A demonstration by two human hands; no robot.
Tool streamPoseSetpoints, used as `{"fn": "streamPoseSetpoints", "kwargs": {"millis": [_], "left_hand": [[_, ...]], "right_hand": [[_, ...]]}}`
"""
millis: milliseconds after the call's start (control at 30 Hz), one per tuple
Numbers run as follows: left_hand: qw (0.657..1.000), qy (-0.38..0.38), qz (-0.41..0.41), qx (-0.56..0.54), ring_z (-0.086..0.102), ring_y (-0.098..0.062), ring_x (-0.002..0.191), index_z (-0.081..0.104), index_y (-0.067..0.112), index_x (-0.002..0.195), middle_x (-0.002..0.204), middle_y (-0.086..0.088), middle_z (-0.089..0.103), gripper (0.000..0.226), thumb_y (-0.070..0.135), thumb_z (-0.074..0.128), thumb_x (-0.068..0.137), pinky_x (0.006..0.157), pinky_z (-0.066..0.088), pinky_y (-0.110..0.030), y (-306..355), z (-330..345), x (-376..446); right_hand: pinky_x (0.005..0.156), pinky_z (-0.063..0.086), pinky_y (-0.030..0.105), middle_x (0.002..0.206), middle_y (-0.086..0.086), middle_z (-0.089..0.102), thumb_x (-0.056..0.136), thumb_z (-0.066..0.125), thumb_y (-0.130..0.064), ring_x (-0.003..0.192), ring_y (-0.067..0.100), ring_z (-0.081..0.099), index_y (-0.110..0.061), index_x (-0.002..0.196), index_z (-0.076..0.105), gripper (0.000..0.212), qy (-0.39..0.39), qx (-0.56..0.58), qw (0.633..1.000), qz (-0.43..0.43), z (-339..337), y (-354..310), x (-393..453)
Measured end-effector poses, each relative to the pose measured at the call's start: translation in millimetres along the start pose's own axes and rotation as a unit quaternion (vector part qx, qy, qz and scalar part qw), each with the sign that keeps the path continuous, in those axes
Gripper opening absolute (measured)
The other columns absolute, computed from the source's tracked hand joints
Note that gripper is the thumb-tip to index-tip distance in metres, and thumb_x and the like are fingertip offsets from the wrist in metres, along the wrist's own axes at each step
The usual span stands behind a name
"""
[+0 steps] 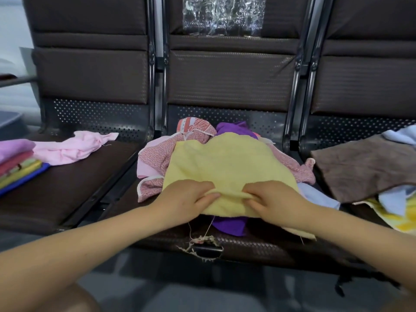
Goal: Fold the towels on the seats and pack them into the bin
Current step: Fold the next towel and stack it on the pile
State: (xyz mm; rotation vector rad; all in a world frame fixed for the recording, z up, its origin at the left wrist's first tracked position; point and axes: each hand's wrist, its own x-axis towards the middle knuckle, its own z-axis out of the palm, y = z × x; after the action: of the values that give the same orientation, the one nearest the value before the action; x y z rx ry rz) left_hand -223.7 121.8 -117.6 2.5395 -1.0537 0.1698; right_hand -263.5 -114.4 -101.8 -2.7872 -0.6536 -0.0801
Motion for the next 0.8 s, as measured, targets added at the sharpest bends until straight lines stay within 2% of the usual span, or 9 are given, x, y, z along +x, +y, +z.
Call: {"fn": "streamPoseSetpoints", "kwargs": {"millis": [67,167,300,367,467,600,700,767,800], "left_hand": [[1.000,0.001,-0.003,0.026,0.042,-0.008,0.057,0.045,0.025,0.073,0.057,0.007,0.044,0.050,0.071,0.025,0.081,0.051,0.028,-0.018,-5,-9,4],[0.999,-0.030,-0.021,0.036,0.045,-0.005,0.058,0.053,0.028,0.074,0.059,0.007,0.048,0.057,0.079,0.028,0.069,0.056,0.033,-0.026,-19,-20,4],[0.997,-0.052,-0.032,0.040,0.043,-0.007,0.054,0.039,0.028,0.056,0.052,0.004,0.042,0.050,0.076,0.033,0.068,0.053,0.028,-0.027,-41,-33,-3],[0.998,-0.038,-0.044,0.019,0.047,-0.010,0.057,0.046,0.025,0.057,0.054,0.002,0.047,0.051,0.073,0.035,0.070,0.055,0.033,-0.027,-55,-39,-8],[0.998,-0.045,-0.039,-0.015,0.051,-0.013,0.067,0.059,0.015,0.068,0.066,-0.001,0.056,0.055,0.067,0.040,0.073,0.065,0.041,-0.029,-68,-45,-18],[0.992,-0.035,-0.071,-0.102,0.051,-0.002,0.071,0.060,0.037,0.076,0.073,0.015,0.057,0.031,0.064,0.043,0.075,0.065,0.039,-0.016,-73,-45,-34],[0.975,0.013,-0.118,-0.190,0.049,0.003,0.064,0.056,0.044,0.087,0.071,0.024,0.056,0.022,0.059,0.042,0.079,0.061,0.039,-0.015,-68,-45,-42],[0.965,0.040,-0.123,-0.228,0.048,0.002,0.069,0.059,0.030,0.091,0.075,0.020,0.055,0.036,0.060,0.042,0.079,0.068,0.040,-0.021,-62,-45,-48],[0.961,0.041,-0.118,-0.248,0.049,0.001,0.072,0.060,0.023,0.092,0.076,0.019,0.056,0.043,0.060,0.042,0.078,0.070,0.041,-0.022,-57,-45,-51]], "right_hand": [[0.065,0.030,0.032,0.072,-0.006,0.050,0.090,0.040,-0.037,0.072,0.018,0.044,-0.023,0.072,0.042,0.023,-0.054,-0.028,0.997,0.043,-12,16,0],[0.071,0.037,0.035,0.068,-0.009,0.044,0.095,0.046,-0.018,0.077,0.019,0.047,-0.025,0.068,0.037,0.030,-0.123,-0.057,0.986,0.097,-23,40,-2],[0.064,0.029,0.034,0.066,-0.002,0.043,0.090,0.044,-0.005,0.073,0.021,0.044,-0.014,0.066,0.039,0.026,-0.109,-0.056,0.980,0.155,-40,60,-14],[0.062,0.028,0.034,0.069,0.004,0.048,0.093,0.046,-0.009,0.071,0.022,0.044,-0.003,0.072,0.048,0.022,-0.090,-0.039,0.980,0.175,-44,68,-19],[0.065,0.038,0.024,0.075,0.013,0.057,0.098,0.048,-0.014,0.076,0.020,0.050,0.005,0.085,0.059,0.026,-0.025,0.108,0.976,0.187,-48,73,-30],[0.088,0.047,0.031,0.103,0.007,0.071,0.099,0.049,-0.018,0.093,0.015,0.062,-0.008,0.105,0.070,0.023,0.075,0.338,0.918,0.193,-56,65,-42],[0.085,0.048,0.020,0.102,-0.002,0.074,0.101,0.044,-0.022,0.092,0.005,0.066,-0.010,0.109,0.068,0.028,0.058,0.389,0.897,0.203,-53,61,-50],[0.081,0.048,0.011,0.094,0.003,0.075,0.099,0.045,-0.030,0.084,0.001,0.067,0.000,0.108,0.067,0.038,0.021,0.394,0.894,0.212,-49,59,-53],[0.086,0.050,0.017,0.095,0.005,0.075,0.093,0.053,-0.041,0.088,0.006,0.069,0.000,0.108,0.068,0.046,0.005,0.404,0.888,0.219,-47,59,-54]]}}
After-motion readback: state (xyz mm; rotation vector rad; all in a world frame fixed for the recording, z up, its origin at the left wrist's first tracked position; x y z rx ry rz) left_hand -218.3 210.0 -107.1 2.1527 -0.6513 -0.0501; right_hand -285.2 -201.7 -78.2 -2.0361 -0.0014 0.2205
